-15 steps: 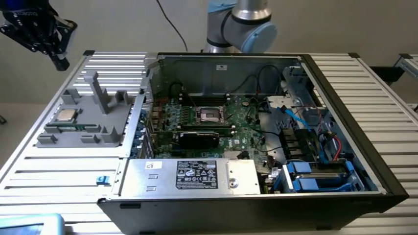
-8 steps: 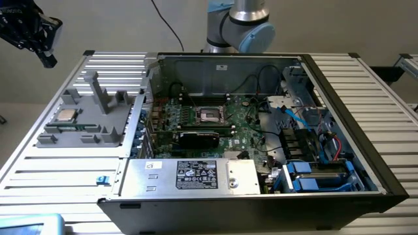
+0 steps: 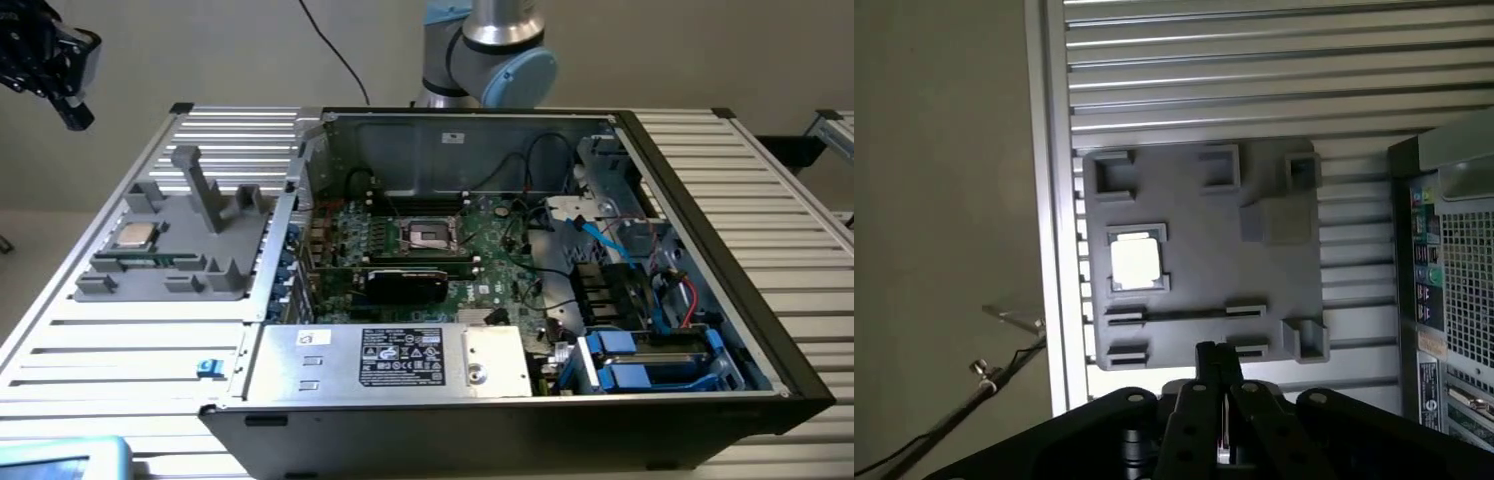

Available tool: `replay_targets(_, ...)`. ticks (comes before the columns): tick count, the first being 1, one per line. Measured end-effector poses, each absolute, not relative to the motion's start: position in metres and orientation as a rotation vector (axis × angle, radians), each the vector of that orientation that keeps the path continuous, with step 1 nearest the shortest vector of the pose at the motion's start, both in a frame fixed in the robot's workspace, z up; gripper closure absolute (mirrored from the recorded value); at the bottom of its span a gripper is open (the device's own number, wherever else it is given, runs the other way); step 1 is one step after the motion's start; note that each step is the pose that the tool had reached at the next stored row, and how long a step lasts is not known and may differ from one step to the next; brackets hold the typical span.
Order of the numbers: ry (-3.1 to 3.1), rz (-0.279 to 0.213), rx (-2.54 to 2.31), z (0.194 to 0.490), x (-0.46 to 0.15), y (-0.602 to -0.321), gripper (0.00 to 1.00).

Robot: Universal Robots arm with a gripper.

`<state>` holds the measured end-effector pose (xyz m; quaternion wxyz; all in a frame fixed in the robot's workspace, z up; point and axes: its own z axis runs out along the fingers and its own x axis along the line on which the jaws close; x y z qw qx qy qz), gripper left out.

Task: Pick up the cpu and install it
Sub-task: 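Reach for the cpu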

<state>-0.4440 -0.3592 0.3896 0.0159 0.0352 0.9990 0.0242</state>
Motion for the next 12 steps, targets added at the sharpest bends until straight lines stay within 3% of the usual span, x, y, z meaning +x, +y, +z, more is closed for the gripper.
replay_targets(12,3.109,0.075,0.109,0.3893,-0.4556,-0.3535,0.89)
